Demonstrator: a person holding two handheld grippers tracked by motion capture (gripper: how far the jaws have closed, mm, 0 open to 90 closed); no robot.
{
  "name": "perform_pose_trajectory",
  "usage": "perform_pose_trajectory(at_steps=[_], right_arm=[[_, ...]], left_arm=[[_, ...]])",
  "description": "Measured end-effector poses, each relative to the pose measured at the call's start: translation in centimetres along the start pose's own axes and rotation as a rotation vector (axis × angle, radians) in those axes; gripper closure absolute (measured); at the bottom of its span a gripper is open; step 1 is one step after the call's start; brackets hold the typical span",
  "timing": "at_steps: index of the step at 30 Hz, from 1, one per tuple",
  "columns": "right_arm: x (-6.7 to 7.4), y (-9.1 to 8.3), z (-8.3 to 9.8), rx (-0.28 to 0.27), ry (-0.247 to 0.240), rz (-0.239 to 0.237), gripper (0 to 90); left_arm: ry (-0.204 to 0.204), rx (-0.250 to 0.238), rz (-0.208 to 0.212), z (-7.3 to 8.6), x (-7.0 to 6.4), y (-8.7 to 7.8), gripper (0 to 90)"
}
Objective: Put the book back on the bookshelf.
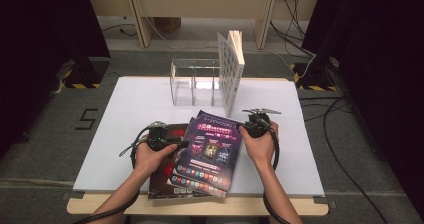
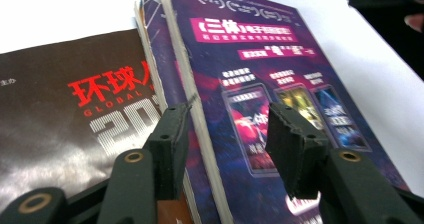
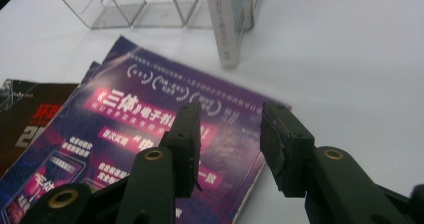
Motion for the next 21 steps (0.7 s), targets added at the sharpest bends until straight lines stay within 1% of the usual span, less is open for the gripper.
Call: perform_pose_trajectory(at_steps=[1,3,4,7,8,10,13,14,17,21], right_arm=[[-0.2,0.3,0.5,0.016,0.014,-0.003,60.4],[-0.3,0.4,0.8,0.029,0.019,-0.004,60.2],[-0.3,0.5,1.0,0.037,0.021,-0.006,60.1],[-0.3,0.6,1.4,0.055,0.024,-0.008,60.0],[-0.3,0.7,1.5,0.054,0.024,-0.009,59.9],[-0.4,0.8,1.7,0.064,0.030,-0.008,59.6],[-0.7,1.1,2.3,0.092,0.048,-0.005,59.1],[-0.7,1.1,2.4,0.098,0.058,-0.009,59.0],[-0.8,1.4,2.9,0.119,0.075,-0.022,58.4],[-0.7,1.7,3.2,0.129,0.075,-0.029,58.2]], left_arm=[[0.001,0.005,-0.007,-0.1,0.0,0.3,53.1],[-0.002,0.006,-0.008,-0.1,0.0,0.5,53.5],[-0.002,0.011,-0.011,-0.1,0.0,0.9,53.4],[-0.020,0.024,-0.032,0.2,0.3,1.5,53.5],[-0.020,0.024,-0.033,0.2,0.4,1.6,53.6],[-0.023,0.021,-0.029,0.3,0.3,1.7,53.7],[-0.036,0.029,-0.007,0.4,0.1,1.8,54.0],[-0.042,0.027,-0.007,0.3,0.2,1.8,54.2],[-0.041,0.027,-0.011,0.2,0.2,2.0,54.5],[-0.044,0.027,-0.014,0.2,0.1,2.1,54.6]])
Point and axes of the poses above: each handheld gripper's, and its own axes: y roughly forward along the jaws, z roughly out of its underside, x roughly to its left, the point moved 6 cm from there along y, roughly forward along the jaws, and after that the axes turned 1 degree about y, right-handed, at the moved point
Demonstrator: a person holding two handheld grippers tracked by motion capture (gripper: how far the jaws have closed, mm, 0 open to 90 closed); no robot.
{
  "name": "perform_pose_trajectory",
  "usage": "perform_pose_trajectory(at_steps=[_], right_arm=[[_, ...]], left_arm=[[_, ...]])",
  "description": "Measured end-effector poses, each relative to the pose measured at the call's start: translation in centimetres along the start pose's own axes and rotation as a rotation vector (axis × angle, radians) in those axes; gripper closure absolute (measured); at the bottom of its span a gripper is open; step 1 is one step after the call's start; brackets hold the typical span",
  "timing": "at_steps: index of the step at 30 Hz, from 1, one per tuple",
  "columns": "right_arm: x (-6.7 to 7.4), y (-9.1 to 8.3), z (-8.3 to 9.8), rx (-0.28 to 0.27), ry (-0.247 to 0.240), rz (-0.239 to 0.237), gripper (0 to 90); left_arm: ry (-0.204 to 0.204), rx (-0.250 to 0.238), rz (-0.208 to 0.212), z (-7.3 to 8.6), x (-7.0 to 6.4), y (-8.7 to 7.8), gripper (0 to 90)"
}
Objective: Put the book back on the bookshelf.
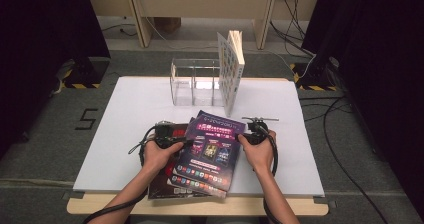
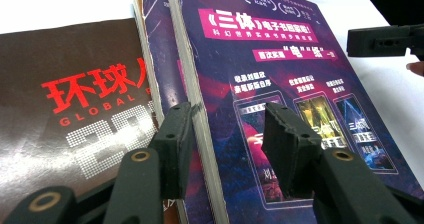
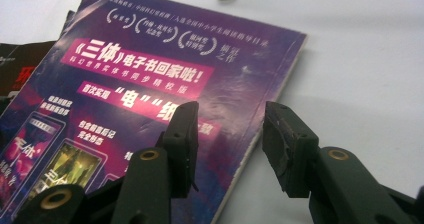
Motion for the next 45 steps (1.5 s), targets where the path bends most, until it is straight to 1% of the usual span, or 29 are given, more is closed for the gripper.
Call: perform_pose_trajectory(at_steps=[2,5,7,8,9,10,11,12,14,15,17,20,21,23,25,27,29,33,34,36,37,38,39,40,41,42,44,45], right_arm=[[0.0,0.2,0.1,0.004,-0.008,0.000,58.1],[0.0,0.4,0.2,0.003,-0.009,0.005,57.6],[0.0,0.4,0.2,0.002,-0.009,0.005,57.6],[0.0,0.4,0.2,0.003,-0.012,0.008,57.4],[0.0,0.4,0.3,0.008,-0.011,0.011,57.3],[0.1,0.5,0.3,0.005,-0.013,0.017,57.2],[0.0,0.5,0.3,0.001,-0.015,0.023,57.2],[-0.1,0.6,0.3,-0.002,-0.017,0.033,57.2],[-0.2,0.6,0.3,0.004,-0.016,0.048,57.2],[-0.2,0.6,0.3,0.001,-0.017,0.055,57.3],[-0.2,0.6,0.4,-0.001,-0.014,0.057,57.3],[-0.2,0.6,0.4,-0.003,-0.008,0.059,57.4],[-0.2,0.6,0.4,-0.002,-0.007,0.059,57.4],[-0.2,0.6,0.4,0.000,-0.007,0.061,57.5],[-0.2,0.6,0.4,-0.001,-0.004,0.059,57.8],[-0.2,0.6,0.4,-0.003,-0.003,0.059,57.9],[-0.2,0.6,0.5,-0.004,0.000,0.062,58.4],[-0.1,0.5,0.6,0.001,0.013,0.064,59.3],[-0.1,0.5,0.6,0.006,0.015,0.062,59.4],[-0.1,0.4,0.6,0.017,0.007,0.058,59.4],[-0.1,0.4,0.5,0.030,0.010,0.049,59.8],[-0.1,0.4,0.5,0.030,0.010,0.049,59.8],[-0.6,0.5,-0.1,0.030,0.013,0.029,60.4],[-0.8,0.7,-0.4,0.026,0.017,0.027,59.5],[-1.1,0.8,-0.8,0.019,-0.007,0.041,58.3],[-1.2,1.0,-1.3,0.006,-0.030,0.044,57.7],[-1.4,1.1,-2.3,-0.004,-0.037,0.029,55.9],[-1.4,1.2,-2.7,-0.008,-0.049,0.021,54.7]], left_arm=[[-0.012,0.001,0.012,0.0,0.0,0.1,54.9],[-0.016,0.002,0.013,0.0,0.0,0.1,55.4],[-0.033,0.001,0.019,0.0,0.0,0.0,56.6],[-0.047,0.003,0.021,0.1,0.1,0.0,57.4],[-0.071,0.007,0.026,0.2,0.1,-0.1,58.7],[-0.086,0.012,0.036,0.2,0.0,-0.2,60.5],[-0.086,0.012,0.036,0.2,0.0,-0.2,61.4],[-0.136,0.024,0.077,0.5,-0.2,-0.3,62.5],[-0.185,0.018,0.116,0.8,-0.4,-0.4,62.6],[-0.199,0.014,0.123,0.9,-0.4,-0.4,62.1],[-0.201,0.009,0.125,0.9,-0.5,-0.4,61.2],[-0.223,-0.009,0.125,0.9,-0.7,-0.5,60.0],[-0.224,-0.017,0.127,0.8,-0.7,-0.5,59.9],[-0.214,-0.013,0.123,0.9,-0.9,-0.6,59.9],[-0.209,0.003,0.121,1.2,-1.1,-0.6,59.8],[-0.217,0.016,0.129,1.6,-1.3,-0.7,59.7],[-0.209,0.019,0.125,1.7,-1.5,-0.8,59.9],[-0.139,0.026,0.075,2.2,-1.7,-0.7,62.6],[-0.140,0.021,0.068,2.2,-1.7,-0.7,64.5],[-0.149,0.016,0.066,2.2,-1.8,-0.7,64.4],[-0.149,0.016,0.066,2.2,-1.8,-0.7,64.5],[-0.153,0.015,0.064,2.3,-1.8,-0.7,64.5],[-0.153,0.014,0.061,2.3,-1.8,-0.7,64.7],[-0.146,0.016,0.056,2.3,-1.9,-0.7,64.4],[-0.136,0.018,0.055,2.4,-2.0,-0.8,64.1],[-0.132,0.019,0.053,2.4,-2.0,-0.8,64.1],[-0.127,0.022,0.051,2.5,-2.1,-0.8,64.1],[-0.127,0.025,0.051,2.5,-2.1,-0.9,64.1]])
Point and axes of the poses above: each handheld gripper's, and its own axes: y roughly forward along the jaws, z roughly out of its underside, x roughly to its left, the point moved 6 cm from there along y, roughly forward along the jaws, and after that the axes turned 1 degree about y, right-handed, at the moved point
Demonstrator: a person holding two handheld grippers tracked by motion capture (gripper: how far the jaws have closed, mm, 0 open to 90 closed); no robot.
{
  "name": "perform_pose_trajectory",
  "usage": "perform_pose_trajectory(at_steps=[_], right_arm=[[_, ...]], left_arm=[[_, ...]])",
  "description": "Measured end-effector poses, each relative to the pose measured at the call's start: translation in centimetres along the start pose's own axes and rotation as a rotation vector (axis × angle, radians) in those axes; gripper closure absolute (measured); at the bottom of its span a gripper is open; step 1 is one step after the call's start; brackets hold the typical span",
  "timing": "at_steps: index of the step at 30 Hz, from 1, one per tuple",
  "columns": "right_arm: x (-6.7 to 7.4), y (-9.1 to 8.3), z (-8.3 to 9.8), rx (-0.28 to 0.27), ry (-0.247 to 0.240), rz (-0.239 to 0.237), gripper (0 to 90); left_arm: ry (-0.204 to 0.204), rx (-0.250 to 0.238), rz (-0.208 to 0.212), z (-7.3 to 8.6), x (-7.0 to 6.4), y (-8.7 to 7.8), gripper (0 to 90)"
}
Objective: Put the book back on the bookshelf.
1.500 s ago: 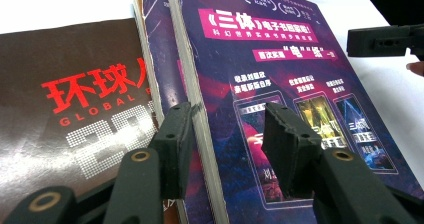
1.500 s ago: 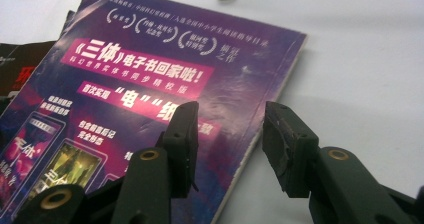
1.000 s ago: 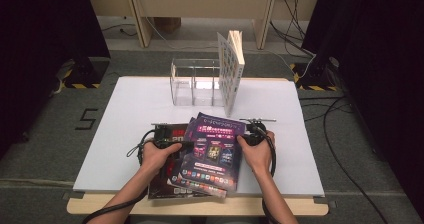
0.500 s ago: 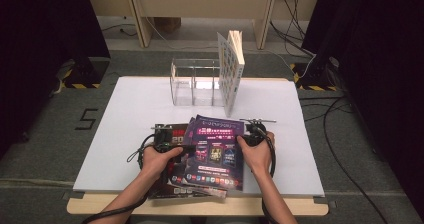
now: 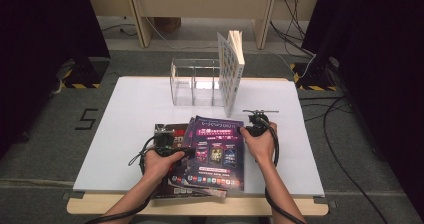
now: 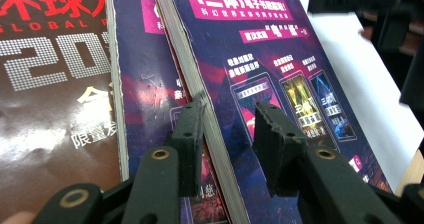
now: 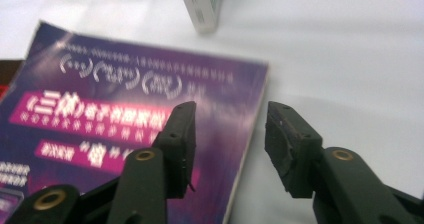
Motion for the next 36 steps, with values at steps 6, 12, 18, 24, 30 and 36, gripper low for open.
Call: perform_pose_trajectory(at_steps=[6,12,18,24,30,36], right_arm=[[-0.7,1.3,-1.7,0.018,0.000,-0.006,53.2],[-1.0,2.3,-2.0,0.034,-0.021,-0.030,52.1],[-1.2,2.9,-2.3,0.037,-0.016,-0.058,50.1],[-1.1,3.4,-2.6,0.030,-0.010,-0.073,48.7],[-1.1,3.5,-2.6,0.020,-0.002,-0.078,48.4],[-1.3,3.6,-2.6,0.024,0.015,-0.103,49.5]], left_arm=[[-0.003,0.006,0.001,-0.2,0.0,0.1,63.3],[0.012,-0.002,-0.004,-0.5,-0.1,0.3,58.0],[0.040,-0.019,-0.017,-1.1,-0.2,0.7,52.8],[0.055,-0.030,-0.041,-1.6,0.1,1.0,50.8],[0.063,-0.038,-0.050,-1.9,0.2,1.2,51.3],[0.103,-0.023,-0.068,-2.2,0.1,1.6,52.0]])
Point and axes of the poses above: each handheld gripper's, and its own axes: y roughly forward along the jaws, z roughly out of its underside, x roughly to its left, the point moved 6 cm from there along y, roughly forward along the jaws, and after that the axes turned 1 degree about y, right-handed, at the moved point
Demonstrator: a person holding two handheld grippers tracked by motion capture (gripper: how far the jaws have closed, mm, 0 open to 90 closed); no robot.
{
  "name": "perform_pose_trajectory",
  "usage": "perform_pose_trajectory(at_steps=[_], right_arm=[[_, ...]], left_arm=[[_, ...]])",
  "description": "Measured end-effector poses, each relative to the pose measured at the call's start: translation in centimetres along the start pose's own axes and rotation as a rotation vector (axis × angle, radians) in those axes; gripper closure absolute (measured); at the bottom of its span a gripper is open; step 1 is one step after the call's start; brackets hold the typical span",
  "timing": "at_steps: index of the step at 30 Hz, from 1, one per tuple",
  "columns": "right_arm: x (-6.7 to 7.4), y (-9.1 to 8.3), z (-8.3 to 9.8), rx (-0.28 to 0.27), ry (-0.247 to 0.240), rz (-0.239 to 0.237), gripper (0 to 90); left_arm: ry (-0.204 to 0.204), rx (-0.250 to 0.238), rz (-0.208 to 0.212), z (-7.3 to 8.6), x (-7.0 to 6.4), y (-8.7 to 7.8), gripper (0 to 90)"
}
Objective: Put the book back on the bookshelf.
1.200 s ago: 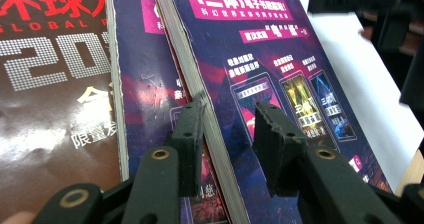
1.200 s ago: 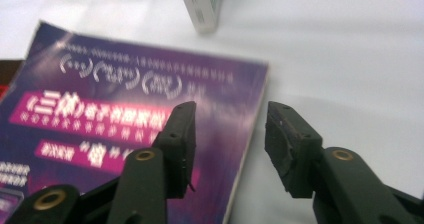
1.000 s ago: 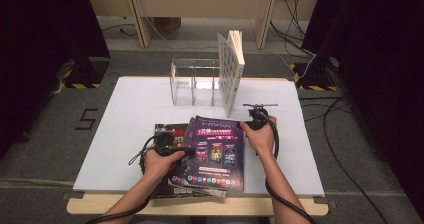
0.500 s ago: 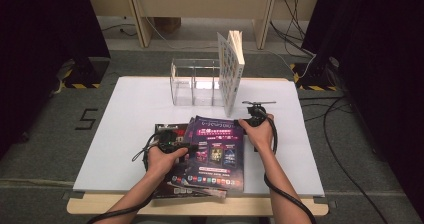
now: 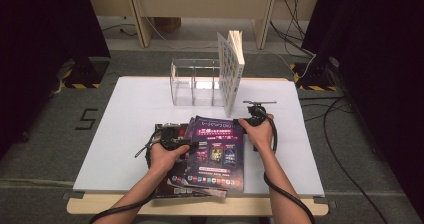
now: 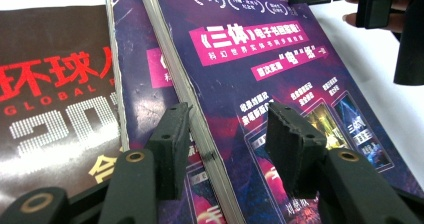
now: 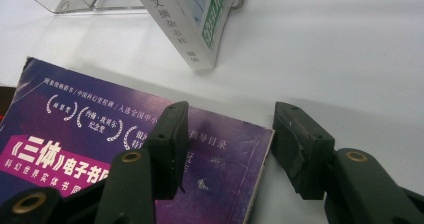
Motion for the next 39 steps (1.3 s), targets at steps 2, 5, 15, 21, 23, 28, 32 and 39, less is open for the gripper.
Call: perform_pose_trajectory(at_steps=[2,5,15,21,23,28,32,39], right_arm=[[0.0,0.0,0.0,0.006,0.011,-0.007,50.4],[-0.2,-0.1,0.1,-0.006,0.019,-0.008,53.1],[-0.1,-0.7,0.3,0.004,0.074,-0.055,62.1],[0.2,-1.7,0.8,0.016,0.090,-0.060,61.6],[0.1,-1.7,1.3,0.041,0.109,-0.068,59.4],[-0.2,-1.7,2.0,0.060,0.145,-0.096,58.6],[-0.1,-1.8,2.2,0.062,0.147,-0.101,58.1],[0.0,-2.2,2.8,0.070,0.171,-0.124,58.0]], left_arm=[[0.002,0.003,0.000,-0.1,0.0,0.1,52.4],[0.018,0.011,-0.004,-0.1,0.0,0.2,54.0],[0.066,0.039,-0.052,-0.1,0.3,-0.1,58.8],[0.039,0.032,-0.052,0.1,0.5,-0.4,61.8],[0.040,0.030,-0.052,0.2,0.5,-0.4,62.5],[0.045,0.027,-0.061,0.2,0.4,-0.4,62.5],[0.040,0.028,-0.058,0.2,0.4,-0.4,62.5],[0.036,0.024,-0.061,0.2,0.4,-0.4,62.5]])
Point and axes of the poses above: each handheld gripper's, and its own axes: y roughly forward along the jaws, z roughly out of its underside, x roughly to its left, the point moved 6 cm from there along y, roughly forward along the jaws, and after that the axes turned 1 degree about y, right-handed, at the moved point
